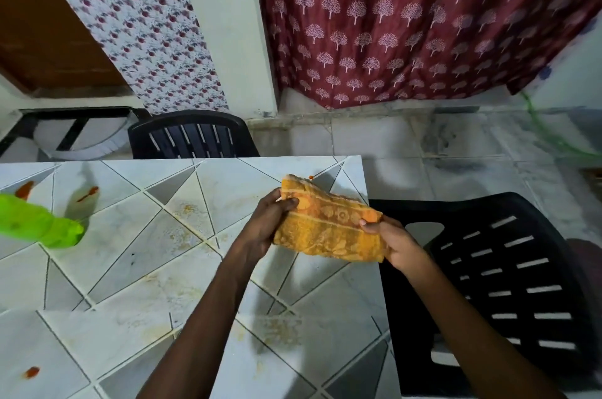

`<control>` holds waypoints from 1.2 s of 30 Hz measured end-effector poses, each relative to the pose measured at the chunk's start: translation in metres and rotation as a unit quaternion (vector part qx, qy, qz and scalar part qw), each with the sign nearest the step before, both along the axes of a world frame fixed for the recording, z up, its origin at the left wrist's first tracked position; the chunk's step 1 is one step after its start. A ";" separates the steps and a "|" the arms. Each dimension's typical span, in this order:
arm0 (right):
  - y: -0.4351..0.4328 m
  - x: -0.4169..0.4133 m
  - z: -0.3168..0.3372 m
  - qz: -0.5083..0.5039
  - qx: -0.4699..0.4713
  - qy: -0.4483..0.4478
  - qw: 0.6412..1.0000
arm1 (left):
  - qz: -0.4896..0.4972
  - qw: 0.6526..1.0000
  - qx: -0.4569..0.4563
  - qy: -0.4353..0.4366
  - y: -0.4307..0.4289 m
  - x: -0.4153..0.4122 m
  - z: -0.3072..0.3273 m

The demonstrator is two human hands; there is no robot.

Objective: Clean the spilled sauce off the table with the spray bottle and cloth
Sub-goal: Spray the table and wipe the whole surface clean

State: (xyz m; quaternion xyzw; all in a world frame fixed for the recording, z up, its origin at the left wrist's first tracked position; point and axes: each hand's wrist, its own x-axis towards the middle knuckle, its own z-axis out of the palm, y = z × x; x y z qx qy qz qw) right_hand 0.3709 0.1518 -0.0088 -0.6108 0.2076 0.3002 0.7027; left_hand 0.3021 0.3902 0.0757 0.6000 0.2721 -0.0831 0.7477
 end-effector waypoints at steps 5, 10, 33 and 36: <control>0.009 -0.008 0.008 0.142 -0.090 -0.079 0.983 | -0.125 0.990 0.037 -0.054 0.012 0.013 0.010; 0.031 0.007 0.039 0.348 -0.099 -0.289 0.886 | -0.324 0.936 0.101 -0.096 0.007 0.020 0.034; 0.050 -0.011 0.083 0.160 0.128 -0.088 0.975 | 0.015 0.956 -0.273 0.103 0.009 -0.017 -0.088; 0.044 -0.012 0.075 0.141 0.134 -0.068 0.979 | -0.050 0.967 -0.240 0.064 0.009 -0.024 -0.068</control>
